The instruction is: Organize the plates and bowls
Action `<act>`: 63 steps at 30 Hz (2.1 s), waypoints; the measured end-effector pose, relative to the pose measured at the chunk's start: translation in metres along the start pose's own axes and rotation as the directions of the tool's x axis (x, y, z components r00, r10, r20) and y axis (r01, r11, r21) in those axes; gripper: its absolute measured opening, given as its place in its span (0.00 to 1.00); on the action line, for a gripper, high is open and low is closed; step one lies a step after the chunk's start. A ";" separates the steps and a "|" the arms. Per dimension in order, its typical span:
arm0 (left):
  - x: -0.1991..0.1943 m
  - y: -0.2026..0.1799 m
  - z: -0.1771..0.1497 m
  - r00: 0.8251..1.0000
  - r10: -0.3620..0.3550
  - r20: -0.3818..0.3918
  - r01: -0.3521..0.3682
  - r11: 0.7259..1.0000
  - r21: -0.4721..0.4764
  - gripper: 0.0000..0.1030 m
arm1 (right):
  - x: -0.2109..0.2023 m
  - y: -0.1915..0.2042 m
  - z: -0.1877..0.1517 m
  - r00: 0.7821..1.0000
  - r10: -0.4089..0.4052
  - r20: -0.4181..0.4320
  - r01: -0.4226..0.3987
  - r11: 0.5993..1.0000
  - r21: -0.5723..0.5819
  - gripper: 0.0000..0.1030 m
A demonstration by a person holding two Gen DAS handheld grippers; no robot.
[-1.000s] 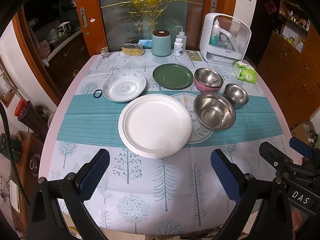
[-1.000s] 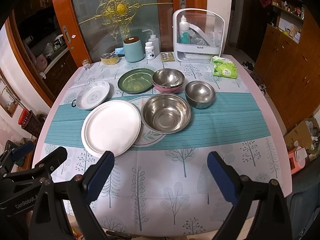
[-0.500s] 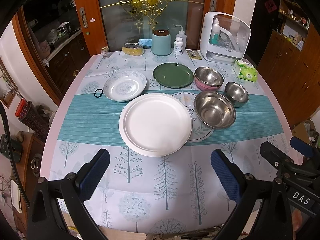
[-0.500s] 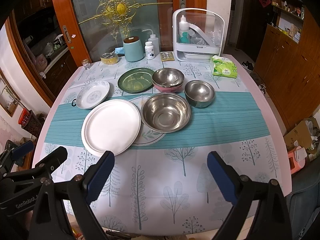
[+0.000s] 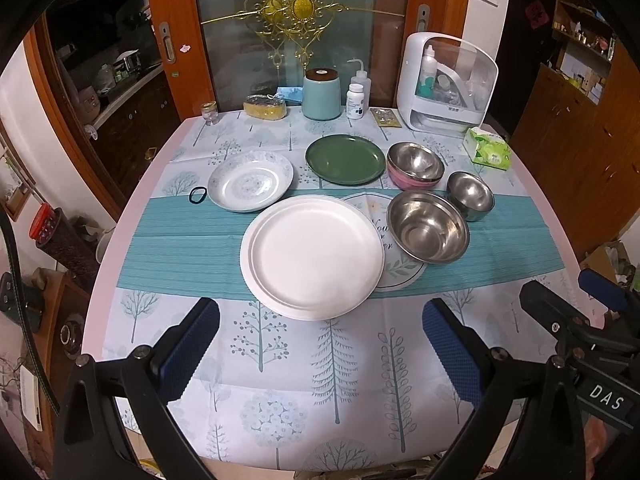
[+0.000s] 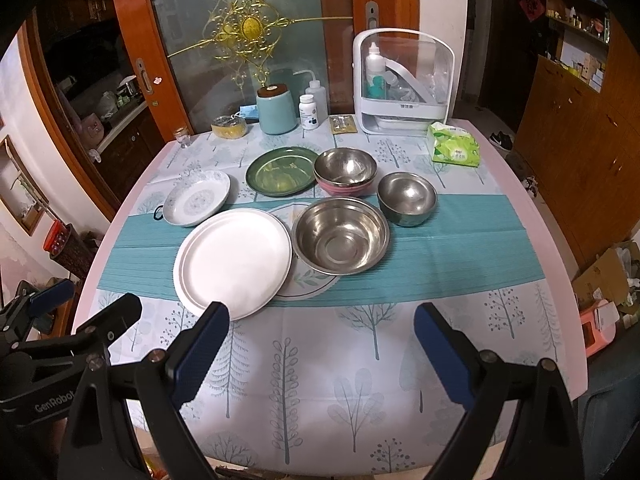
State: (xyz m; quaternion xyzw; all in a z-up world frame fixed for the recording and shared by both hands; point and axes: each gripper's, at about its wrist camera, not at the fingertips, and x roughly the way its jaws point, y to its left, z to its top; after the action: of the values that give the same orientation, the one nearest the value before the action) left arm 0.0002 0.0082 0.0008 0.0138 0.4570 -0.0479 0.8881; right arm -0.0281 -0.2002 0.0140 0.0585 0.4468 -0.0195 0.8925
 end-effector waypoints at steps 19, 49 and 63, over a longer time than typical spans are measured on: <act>0.017 0.018 0.025 0.999 -0.019 -0.031 0.019 1.000 -0.018 0.98 | 0.015 0.013 0.016 1.000 -0.012 -0.002 0.012 0.999 -0.046 0.86; 0.267 0.154 0.085 0.908 -0.135 -0.395 0.113 0.990 -0.079 0.89 | 0.231 0.019 0.028 0.874 0.255 -0.413 -0.175 0.959 0.221 0.55; 0.328 0.146 0.073 0.826 -0.228 -0.515 0.196 0.974 -0.116 0.59 | 0.282 0.021 0.034 0.836 0.288 -0.467 -0.165 0.944 0.287 0.43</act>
State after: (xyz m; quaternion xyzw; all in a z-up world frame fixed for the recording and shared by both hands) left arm 0.2631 0.1248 -0.2256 -0.0503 0.6820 -0.1273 0.7185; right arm 0.1694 -0.1787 -0.1894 0.2193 0.6480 0.0503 0.7277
